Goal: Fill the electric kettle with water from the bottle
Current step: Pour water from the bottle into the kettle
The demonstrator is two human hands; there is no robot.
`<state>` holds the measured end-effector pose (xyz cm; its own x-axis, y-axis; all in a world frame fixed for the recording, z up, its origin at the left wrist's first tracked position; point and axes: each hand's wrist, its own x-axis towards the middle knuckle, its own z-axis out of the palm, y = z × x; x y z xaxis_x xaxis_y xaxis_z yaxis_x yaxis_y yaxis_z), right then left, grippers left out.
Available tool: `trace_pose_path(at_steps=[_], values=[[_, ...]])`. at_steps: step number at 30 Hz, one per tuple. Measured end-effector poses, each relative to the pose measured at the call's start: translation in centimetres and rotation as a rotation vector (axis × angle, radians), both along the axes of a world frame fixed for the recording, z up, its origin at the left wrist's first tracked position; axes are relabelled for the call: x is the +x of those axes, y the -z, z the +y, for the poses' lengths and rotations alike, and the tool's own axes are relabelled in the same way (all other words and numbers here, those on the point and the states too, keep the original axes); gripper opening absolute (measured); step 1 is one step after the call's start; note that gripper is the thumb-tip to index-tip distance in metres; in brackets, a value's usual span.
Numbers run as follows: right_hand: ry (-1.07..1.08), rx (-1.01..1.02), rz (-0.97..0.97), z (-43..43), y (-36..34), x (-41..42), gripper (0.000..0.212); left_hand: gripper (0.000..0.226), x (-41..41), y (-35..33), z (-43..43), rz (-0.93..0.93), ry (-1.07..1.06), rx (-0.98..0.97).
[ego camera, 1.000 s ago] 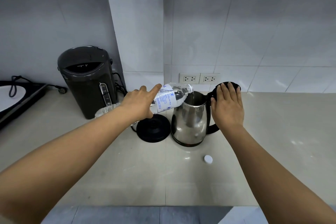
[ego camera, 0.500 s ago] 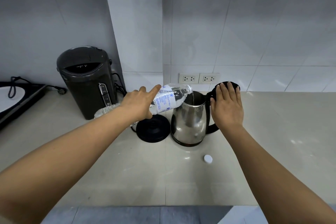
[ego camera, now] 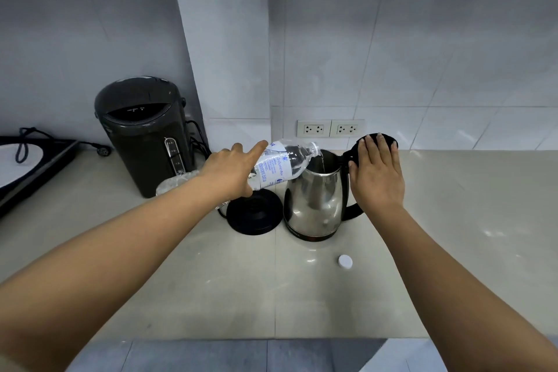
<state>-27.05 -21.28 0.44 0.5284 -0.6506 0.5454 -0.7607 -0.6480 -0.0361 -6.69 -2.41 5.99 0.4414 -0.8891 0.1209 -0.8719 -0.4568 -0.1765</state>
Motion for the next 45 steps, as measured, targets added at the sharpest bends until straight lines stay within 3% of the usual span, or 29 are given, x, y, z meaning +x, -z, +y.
trace_pose_path(at_steps=[10, 14, 21, 45], values=[[-0.003, 0.000, -0.001, 0.0, 0.0, -0.1, 0.052, 0.104, 0.2, 0.2, 0.0, 0.030, 0.003, -0.006], [-0.027, -0.003, -0.017, 0.1, 0.0, -0.2, 0.062, 0.104, 0.2, 0.9, 0.1, 0.102, -0.003, -0.030], [-0.050, 0.008, 0.019, -0.3, -0.8, -0.6, 0.054, 0.102, -0.1, 1.9, -0.1, 0.187, 0.006, -0.058], [-0.016, -0.066, -0.023, -1.1, 0.4, -0.1, 0.053, 0.101, 0.6, 0.2, -0.4, 0.047, 0.037, 0.006]])
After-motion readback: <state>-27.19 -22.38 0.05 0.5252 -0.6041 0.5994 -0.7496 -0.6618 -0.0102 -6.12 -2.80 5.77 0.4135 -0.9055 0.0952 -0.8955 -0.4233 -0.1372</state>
